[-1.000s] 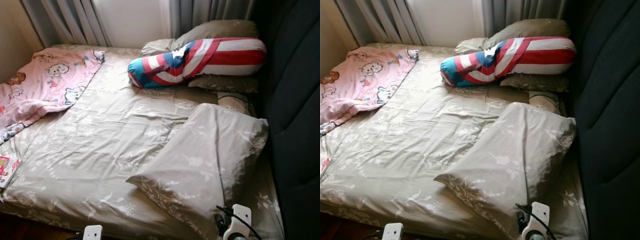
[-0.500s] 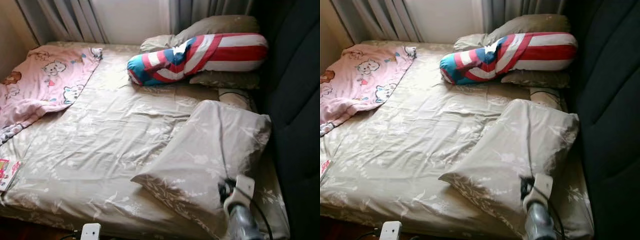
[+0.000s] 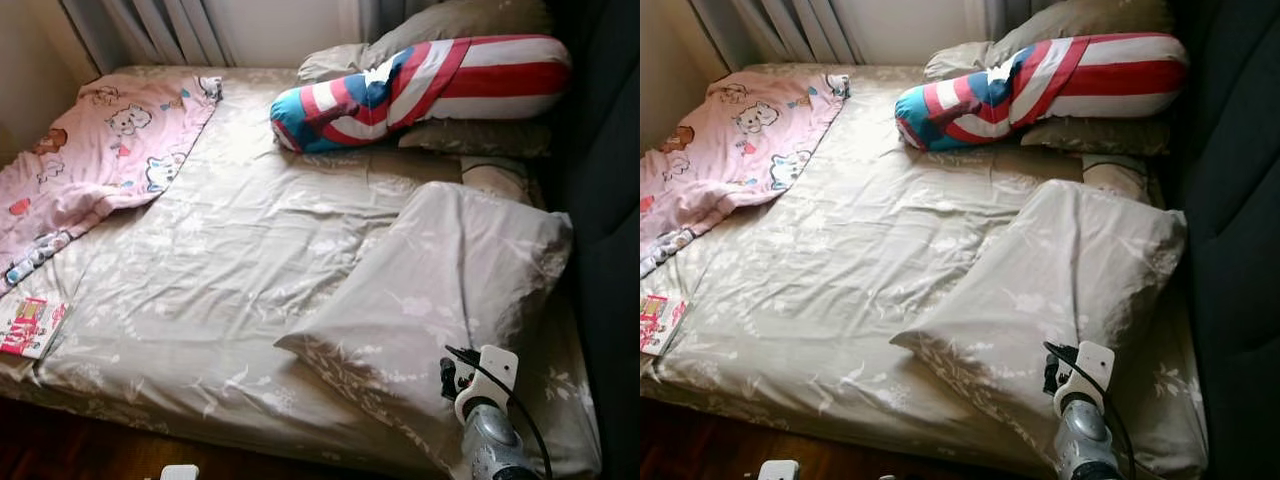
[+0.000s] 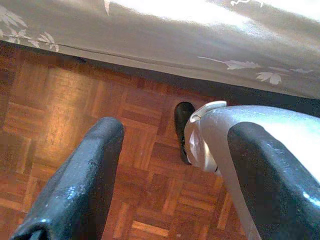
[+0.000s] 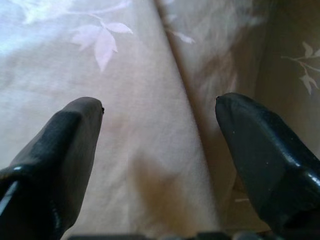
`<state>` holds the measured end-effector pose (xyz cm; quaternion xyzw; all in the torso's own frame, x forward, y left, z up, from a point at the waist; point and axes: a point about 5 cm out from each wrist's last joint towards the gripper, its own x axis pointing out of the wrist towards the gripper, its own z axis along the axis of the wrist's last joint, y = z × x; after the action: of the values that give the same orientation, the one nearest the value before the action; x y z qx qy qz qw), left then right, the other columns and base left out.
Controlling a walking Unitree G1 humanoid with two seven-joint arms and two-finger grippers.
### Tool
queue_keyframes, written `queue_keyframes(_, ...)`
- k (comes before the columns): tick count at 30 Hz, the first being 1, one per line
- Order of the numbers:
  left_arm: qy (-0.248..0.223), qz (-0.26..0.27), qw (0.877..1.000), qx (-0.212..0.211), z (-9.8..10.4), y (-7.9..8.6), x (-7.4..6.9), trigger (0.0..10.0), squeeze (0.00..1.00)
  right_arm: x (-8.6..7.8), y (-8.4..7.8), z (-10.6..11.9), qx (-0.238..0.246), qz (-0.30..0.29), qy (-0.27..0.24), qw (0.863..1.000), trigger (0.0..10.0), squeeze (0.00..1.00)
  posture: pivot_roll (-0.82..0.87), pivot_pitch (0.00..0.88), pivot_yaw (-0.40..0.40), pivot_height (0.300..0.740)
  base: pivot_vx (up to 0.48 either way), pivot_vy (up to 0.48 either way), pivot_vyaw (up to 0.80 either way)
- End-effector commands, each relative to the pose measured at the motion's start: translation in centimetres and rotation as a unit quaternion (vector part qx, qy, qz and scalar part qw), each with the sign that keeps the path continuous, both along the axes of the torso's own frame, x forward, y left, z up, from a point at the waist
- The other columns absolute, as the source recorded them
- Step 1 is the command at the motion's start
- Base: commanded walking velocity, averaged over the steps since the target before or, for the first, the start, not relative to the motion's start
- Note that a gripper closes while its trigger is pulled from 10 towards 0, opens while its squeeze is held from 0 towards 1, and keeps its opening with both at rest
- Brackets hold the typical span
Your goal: Clean up the room
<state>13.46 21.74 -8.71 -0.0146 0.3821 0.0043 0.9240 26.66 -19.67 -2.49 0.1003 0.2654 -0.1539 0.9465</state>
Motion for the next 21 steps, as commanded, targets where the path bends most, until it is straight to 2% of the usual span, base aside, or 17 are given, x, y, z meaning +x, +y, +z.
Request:
queue_keyframes(1,0.015,-0.001,1.000,0.008,-0.2,0.8,-1.2,10.0,0.00,-0.9,0.3,-0.9,0.008,-0.001,0.025,1.000,10.0,1.00,0.08,0.235,0.096,0.740,0.000,0.000,0.00)
queue_keyframes(6,0.018,-0.005,1.000,0.010,-0.3,1.0,-2.0,10.0,0.00,-1.7,0.0,-1.5,0.009,-0.013,0.044,0.999,10.0,1.00,0.09,0.262,0.111,0.740,0.000,0.000,0.00)
queue_keyframes(7,0.020,-0.007,1.000,0.010,-0.4,1.1,-2.2,10.0,0.00,-2.1,-0.1,-1.8,0.007,-0.015,0.055,0.998,10.0,0.16,0.09,0.269,0.112,0.740,0.000,0.000,0.00)
queue_keyframes(9,0.021,-0.008,1.000,0.011,-0.4,1.1,-2.4,10.0,0.00,-2.3,0.0,-1.9,0.004,-0.012,0.062,0.998,10.0,0.16,0.09,0.271,0.113,0.740,0.000,0.000,0.00)
queue_keyframes(10,0.022,-0.009,1.000,0.010,-0.4,1.1,-2.4,10.0,0.00,-2.3,0.0,-2.0,0.006,-0.012,0.061,0.998,10.0,0.00,0.09,0.273,0.113,0.740,0.000,0.000,0.00)
queue_keyframes(15,0.026,-0.012,1.000,0.011,-0.5,1.2,-2.8,10.0,0.00,-3.1,-0.3,-2.5,0.002,-0.030,0.075,0.997,10.0,0.00,0.09,0.286,0.118,0.740,0.000,0.000,0.00)
queue_keyframes(17,0.027,-0.014,0.999,0.011,-0.5,1.2,-3.0,10.0,0.00,-3.7,-0.2,-2.9,0.018,-0.043,0.090,0.995,10.0,0.00,0.09,0.289,0.121,0.740,0.000,0.000,0.00)
queue_keyframes(21,0.026,-0.015,0.999,0.011,-0.5,1.3,-3.0,10.0,0.00,-3.8,-0.1,-3.1,0.026,-0.043,0.094,0.994,10.0,0.00,0.10,0.293,0.124,0.740,0.000,0.000,0.00)
